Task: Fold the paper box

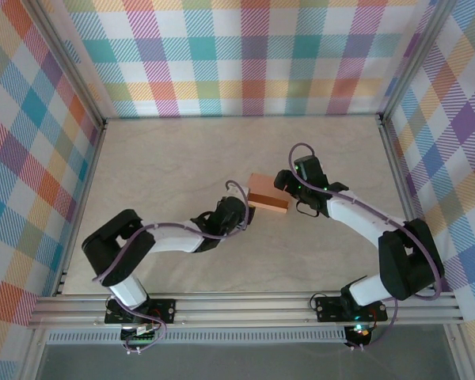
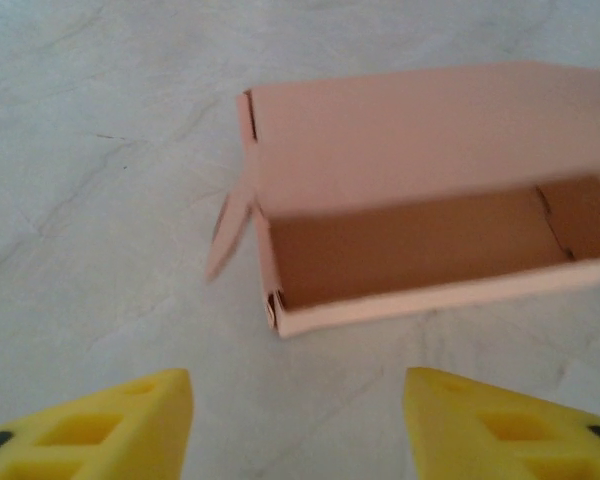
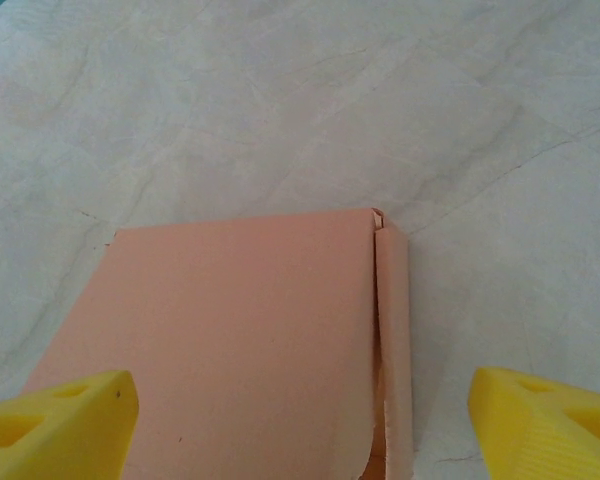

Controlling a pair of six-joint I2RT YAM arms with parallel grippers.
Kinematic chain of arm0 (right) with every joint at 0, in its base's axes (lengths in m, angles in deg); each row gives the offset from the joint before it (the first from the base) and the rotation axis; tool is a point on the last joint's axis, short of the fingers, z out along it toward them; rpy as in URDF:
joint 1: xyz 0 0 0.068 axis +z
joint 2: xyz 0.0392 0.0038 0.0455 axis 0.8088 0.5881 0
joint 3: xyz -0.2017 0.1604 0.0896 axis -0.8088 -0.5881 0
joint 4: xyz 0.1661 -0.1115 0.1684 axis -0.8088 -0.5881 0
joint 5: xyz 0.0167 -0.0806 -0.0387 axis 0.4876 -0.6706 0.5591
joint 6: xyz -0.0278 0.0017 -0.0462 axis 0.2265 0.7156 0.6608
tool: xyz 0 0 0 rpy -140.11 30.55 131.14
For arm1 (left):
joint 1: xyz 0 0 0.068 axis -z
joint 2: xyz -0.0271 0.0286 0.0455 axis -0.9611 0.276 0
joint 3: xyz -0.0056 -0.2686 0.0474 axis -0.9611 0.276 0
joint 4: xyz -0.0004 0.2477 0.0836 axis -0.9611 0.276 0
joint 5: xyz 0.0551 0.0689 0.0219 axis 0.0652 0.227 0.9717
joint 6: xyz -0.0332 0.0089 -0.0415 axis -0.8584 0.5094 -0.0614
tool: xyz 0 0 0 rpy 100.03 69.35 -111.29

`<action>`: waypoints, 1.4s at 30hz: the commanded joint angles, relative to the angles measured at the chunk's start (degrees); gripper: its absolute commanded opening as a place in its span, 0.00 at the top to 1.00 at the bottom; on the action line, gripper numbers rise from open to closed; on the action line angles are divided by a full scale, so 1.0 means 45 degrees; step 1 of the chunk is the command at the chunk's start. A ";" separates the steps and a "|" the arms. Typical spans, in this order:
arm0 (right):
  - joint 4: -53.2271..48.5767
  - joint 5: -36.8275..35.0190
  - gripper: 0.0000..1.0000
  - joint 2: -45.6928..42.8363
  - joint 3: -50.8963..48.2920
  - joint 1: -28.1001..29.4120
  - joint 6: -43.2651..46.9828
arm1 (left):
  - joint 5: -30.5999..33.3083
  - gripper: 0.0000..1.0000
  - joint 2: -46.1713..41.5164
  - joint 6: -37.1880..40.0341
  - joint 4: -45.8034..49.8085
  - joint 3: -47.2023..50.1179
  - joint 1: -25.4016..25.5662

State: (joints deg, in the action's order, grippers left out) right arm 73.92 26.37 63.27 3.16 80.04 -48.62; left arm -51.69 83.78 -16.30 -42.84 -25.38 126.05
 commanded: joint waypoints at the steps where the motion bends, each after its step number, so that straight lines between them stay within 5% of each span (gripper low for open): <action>1: -0.0138 0.0547 0.14 0.0412 0.0390 -0.0193 0.0030 | -0.0405 0.34 -0.1414 0.0414 -0.0390 0.0848 0.0230; 7: 0.0032 0.1911 0.17 0.1468 0.0592 -0.0416 0.1310 | -0.2195 0.19 -0.4080 0.1732 -0.0157 0.1441 0.0004; 9: 0.0124 0.2057 0.20 0.1707 0.0602 -0.0458 0.1811 | -0.3366 0.02 -0.4512 0.1617 0.0327 0.1096 -0.0426; 11: 0.0376 0.2152 0.25 0.1891 0.0575 -0.0477 0.2408 | -0.4620 0.00 -0.4655 0.1054 0.0763 0.0608 -0.1029; 15: 0.0693 0.2304 0.34 0.1989 0.0483 -0.0499 0.3147 | -0.4906 0.00 -0.3803 -0.0744 0.2563 -0.1174 -0.2191; 21: 0.1628 0.3120 0.46 0.2048 0.0103 -0.0845 0.3946 | -0.6002 0.20 -0.0856 -0.2242 0.4981 -0.3944 -0.3680; 29: 0.1799 0.3746 0.47 0.2195 0.0051 -0.1298 0.4488 | -0.6864 0.35 0.2285 -0.1854 0.6550 -0.6509 -0.4013; 38: 0.1996 0.3979 0.47 0.2549 -0.0142 -0.1534 0.4351 | -0.6940 0.56 0.3218 -0.2005 0.6353 -0.6320 -0.4031; 42: 0.2306 0.4076 0.48 0.2834 -0.0310 -0.1573 0.4325 | -0.6883 0.57 0.3223 -0.2156 0.6026 -0.5854 -0.4033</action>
State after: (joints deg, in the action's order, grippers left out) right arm 82.36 43.31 75.05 3.14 73.42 -30.05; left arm -82.24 97.90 -25.41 -15.06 -53.34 108.04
